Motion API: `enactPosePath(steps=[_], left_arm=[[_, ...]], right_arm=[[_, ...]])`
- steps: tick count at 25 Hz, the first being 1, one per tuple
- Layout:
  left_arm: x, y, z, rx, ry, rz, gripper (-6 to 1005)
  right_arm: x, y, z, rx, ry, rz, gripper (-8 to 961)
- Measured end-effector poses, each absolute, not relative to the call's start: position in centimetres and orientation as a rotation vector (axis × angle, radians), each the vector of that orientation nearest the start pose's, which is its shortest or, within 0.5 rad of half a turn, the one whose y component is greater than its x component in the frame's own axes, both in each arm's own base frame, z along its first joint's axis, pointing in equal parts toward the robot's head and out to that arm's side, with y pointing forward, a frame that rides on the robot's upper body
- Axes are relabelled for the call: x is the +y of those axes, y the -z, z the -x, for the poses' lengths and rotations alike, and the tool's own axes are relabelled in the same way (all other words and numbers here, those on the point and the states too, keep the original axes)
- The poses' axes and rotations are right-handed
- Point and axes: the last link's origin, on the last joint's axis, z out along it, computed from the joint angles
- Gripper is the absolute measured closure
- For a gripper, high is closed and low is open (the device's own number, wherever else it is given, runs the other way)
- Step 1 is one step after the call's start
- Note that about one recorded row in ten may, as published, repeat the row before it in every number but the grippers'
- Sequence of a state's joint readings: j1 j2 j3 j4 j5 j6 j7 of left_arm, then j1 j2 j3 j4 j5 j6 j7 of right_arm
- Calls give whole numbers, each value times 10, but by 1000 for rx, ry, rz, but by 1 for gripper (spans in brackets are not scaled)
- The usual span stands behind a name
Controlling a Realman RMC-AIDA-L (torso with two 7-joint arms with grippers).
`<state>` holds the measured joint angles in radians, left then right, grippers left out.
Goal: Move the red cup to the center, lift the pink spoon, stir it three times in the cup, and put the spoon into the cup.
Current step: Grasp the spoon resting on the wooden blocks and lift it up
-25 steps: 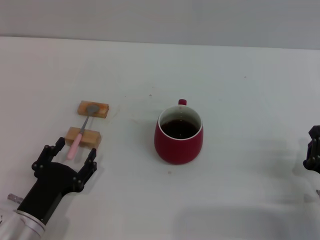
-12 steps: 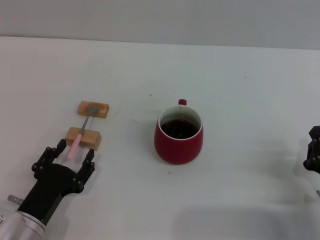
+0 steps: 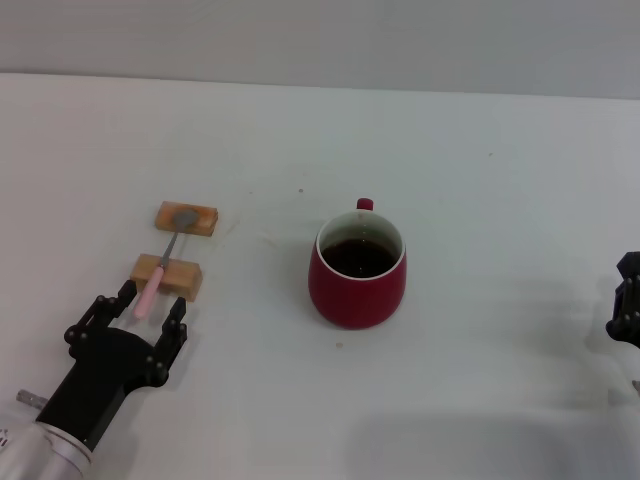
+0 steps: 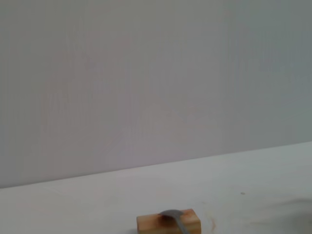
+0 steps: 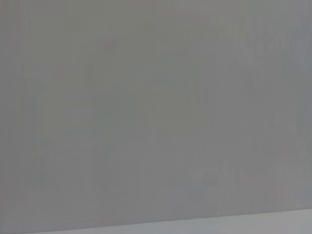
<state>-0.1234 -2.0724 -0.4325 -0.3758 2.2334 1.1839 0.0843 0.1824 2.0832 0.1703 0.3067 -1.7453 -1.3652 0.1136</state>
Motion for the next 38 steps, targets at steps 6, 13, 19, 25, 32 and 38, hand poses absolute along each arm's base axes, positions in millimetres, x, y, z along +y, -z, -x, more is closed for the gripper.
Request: enactPosePath(steps=[6, 13, 19, 25, 32, 38], left_arm=[[212, 87, 335, -539, 561, 1880, 432], [212, 88, 335, -540, 563, 1880, 469], [212, 87, 335, -542, 563, 1877, 476], [212, 86, 336, -545, 562, 1870, 477], [212, 86, 336, -544, 560, 1868, 566], [213, 86, 336, -544, 561, 1868, 668]], right_arm=[[219, 55, -347, 709, -746, 1599, 953], [219, 55, -347, 708, -746, 1603, 954], [219, 55, -347, 709, -746, 1602, 954], [219, 55, -347, 708, -746, 1603, 954], [219, 56, -347, 708, -746, 1605, 953], [219, 55, -347, 707, -744, 1605, 953]])
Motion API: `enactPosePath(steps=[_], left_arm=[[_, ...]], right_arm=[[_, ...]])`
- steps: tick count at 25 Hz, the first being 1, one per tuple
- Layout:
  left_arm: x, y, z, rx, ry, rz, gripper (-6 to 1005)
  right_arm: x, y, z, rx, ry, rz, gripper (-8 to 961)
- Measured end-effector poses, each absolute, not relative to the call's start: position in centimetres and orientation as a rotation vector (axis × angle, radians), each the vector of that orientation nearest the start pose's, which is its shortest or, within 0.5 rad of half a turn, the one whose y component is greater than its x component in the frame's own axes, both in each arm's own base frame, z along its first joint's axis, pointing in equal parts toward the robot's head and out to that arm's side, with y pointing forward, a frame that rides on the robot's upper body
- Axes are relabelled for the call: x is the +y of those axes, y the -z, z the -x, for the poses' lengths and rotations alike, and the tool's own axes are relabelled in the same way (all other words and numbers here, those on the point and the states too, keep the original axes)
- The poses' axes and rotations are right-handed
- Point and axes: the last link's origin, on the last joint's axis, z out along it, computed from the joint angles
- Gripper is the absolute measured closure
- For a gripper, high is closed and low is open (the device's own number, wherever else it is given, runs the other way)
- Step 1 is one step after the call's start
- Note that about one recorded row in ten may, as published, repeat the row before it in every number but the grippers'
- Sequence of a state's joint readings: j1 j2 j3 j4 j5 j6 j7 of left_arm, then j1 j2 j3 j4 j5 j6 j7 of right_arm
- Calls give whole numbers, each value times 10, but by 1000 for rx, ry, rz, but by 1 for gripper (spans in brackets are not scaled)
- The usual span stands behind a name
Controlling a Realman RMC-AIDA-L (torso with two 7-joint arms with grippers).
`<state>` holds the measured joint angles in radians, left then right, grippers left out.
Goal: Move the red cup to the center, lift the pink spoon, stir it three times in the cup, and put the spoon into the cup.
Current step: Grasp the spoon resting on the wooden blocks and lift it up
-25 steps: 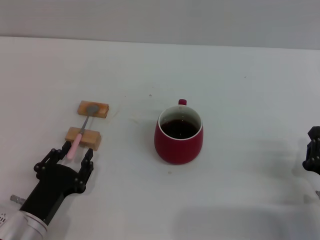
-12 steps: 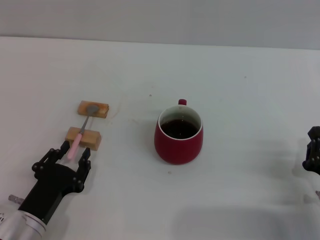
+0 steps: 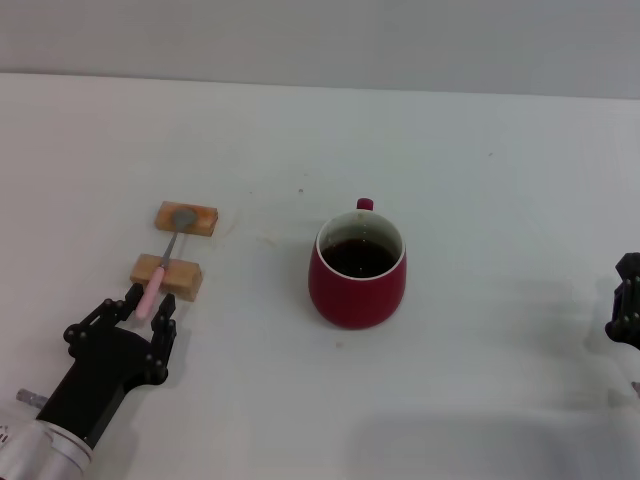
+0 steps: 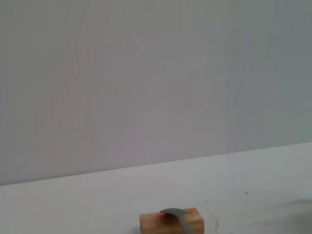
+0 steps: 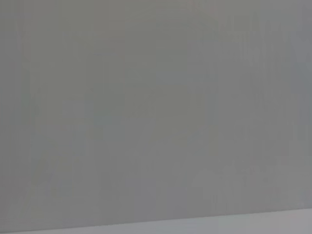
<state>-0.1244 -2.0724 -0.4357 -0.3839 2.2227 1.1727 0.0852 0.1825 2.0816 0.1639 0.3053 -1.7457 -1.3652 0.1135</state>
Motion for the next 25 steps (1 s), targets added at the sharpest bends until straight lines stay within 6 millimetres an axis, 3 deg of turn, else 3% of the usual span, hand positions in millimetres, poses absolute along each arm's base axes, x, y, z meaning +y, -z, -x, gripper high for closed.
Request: enactPosePath(steps=[10, 16, 25], left_arm=[[219, 83, 341, -567, 534, 1841, 740], [220, 82, 339, -562, 545, 1836, 832], [251, 83, 309, -445, 635, 1907, 832]], right_arm=[[219, 55, -347, 707, -744, 1604, 954], [219, 55, -348, 708, -743, 1602, 954], [217, 54, -347, 699, -746, 1598, 953]])
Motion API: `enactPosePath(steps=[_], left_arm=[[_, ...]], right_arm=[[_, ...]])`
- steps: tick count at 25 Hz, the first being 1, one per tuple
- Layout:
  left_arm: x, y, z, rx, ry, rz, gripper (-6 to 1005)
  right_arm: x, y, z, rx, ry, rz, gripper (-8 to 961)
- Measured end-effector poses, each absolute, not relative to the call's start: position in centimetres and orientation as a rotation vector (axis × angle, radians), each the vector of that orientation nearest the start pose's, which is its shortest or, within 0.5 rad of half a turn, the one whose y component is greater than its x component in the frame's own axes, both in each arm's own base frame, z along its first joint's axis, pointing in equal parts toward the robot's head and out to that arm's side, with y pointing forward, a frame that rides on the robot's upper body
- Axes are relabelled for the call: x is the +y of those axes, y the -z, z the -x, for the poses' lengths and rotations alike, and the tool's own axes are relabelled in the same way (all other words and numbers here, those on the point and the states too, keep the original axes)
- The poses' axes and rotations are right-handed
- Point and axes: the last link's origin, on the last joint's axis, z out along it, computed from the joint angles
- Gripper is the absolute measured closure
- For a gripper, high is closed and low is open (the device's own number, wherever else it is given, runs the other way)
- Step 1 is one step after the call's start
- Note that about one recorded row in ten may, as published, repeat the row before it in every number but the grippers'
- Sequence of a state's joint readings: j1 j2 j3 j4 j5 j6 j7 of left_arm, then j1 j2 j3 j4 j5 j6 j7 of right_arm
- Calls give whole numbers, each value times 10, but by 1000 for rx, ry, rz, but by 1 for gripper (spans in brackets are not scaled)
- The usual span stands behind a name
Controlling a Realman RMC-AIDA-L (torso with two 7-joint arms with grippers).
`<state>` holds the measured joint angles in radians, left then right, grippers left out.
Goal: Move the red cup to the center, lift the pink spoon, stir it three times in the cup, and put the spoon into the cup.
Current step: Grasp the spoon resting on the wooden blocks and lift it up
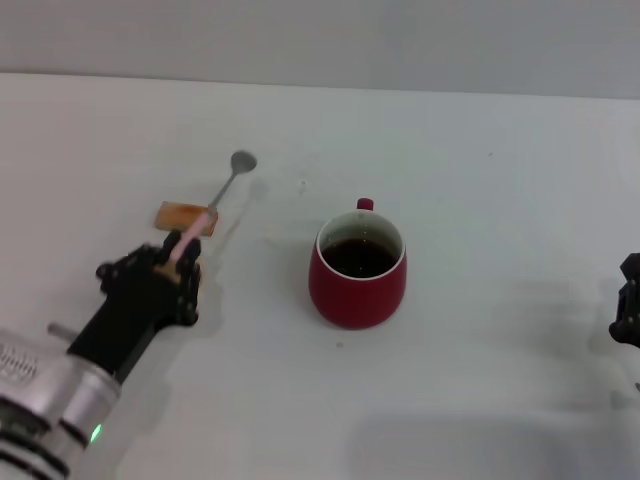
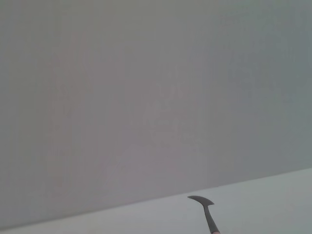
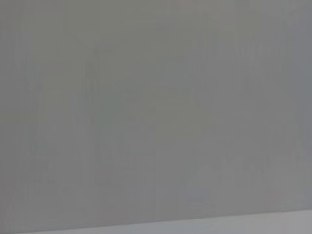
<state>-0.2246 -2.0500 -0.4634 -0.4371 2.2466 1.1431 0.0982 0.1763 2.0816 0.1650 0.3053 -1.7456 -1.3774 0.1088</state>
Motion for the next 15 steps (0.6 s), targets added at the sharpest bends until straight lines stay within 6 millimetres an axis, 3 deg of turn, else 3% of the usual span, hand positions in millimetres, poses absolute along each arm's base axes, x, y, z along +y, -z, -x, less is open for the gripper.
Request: enactPosePath(steps=[10, 15], left_arm=[[317, 55, 282, -365, 626, 1860, 832], [343, 36, 266, -339, 598, 1845, 832]], right_arm=[[197, 41, -356, 667, -743, 1534, 954], [198, 35, -361, 657, -731, 1514, 953]])
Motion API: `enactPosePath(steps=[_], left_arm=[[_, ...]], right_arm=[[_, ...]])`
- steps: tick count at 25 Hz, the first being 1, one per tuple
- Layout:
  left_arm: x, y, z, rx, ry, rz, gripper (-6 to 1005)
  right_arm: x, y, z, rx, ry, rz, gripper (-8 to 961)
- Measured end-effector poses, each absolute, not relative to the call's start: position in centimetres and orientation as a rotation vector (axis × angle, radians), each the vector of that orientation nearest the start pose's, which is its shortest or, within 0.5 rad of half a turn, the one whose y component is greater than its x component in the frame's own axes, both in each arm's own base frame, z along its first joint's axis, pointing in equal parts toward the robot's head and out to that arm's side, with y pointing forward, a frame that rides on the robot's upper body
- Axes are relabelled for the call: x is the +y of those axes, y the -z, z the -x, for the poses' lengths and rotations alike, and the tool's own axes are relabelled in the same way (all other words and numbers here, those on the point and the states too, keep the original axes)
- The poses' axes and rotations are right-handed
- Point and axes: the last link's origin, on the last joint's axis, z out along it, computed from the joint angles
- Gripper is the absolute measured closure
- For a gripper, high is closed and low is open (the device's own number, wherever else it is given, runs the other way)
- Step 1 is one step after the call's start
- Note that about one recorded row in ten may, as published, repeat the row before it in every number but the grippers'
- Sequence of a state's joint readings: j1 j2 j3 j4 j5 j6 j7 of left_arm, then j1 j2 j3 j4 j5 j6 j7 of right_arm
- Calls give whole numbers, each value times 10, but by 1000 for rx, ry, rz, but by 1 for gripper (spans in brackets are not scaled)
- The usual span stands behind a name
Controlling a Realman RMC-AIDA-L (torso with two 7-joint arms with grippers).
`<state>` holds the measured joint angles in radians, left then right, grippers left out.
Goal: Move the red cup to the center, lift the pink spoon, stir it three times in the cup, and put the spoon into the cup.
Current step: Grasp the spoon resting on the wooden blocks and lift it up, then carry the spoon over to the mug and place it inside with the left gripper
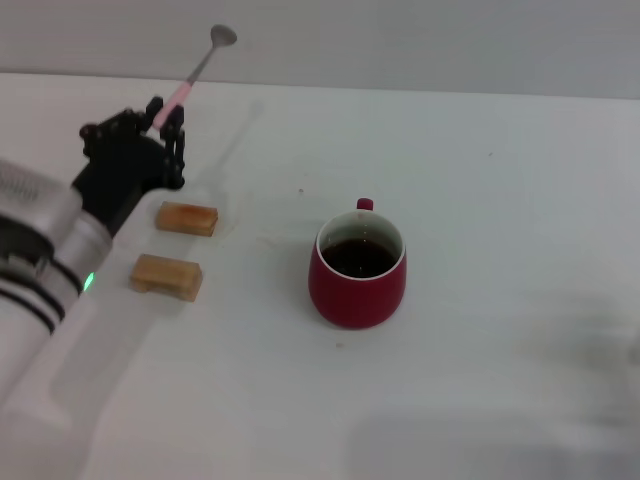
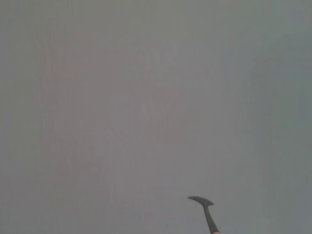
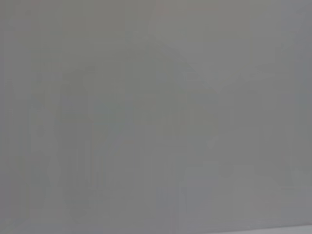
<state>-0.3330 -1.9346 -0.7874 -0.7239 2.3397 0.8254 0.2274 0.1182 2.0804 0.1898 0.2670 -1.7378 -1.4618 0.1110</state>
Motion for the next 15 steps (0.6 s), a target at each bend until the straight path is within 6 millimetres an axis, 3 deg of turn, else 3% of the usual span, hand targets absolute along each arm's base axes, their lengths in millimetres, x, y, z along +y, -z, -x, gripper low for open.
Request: enactPosePath(steps=[7, 15], left_arm=[[375, 13, 234, -323, 501, 1856, 832], [386, 6, 202, -379, 369, 1988, 832]], right_arm=[[204, 28, -363, 655, -728, 1471, 953], [204, 25, -366, 661, -721, 1436, 953]])
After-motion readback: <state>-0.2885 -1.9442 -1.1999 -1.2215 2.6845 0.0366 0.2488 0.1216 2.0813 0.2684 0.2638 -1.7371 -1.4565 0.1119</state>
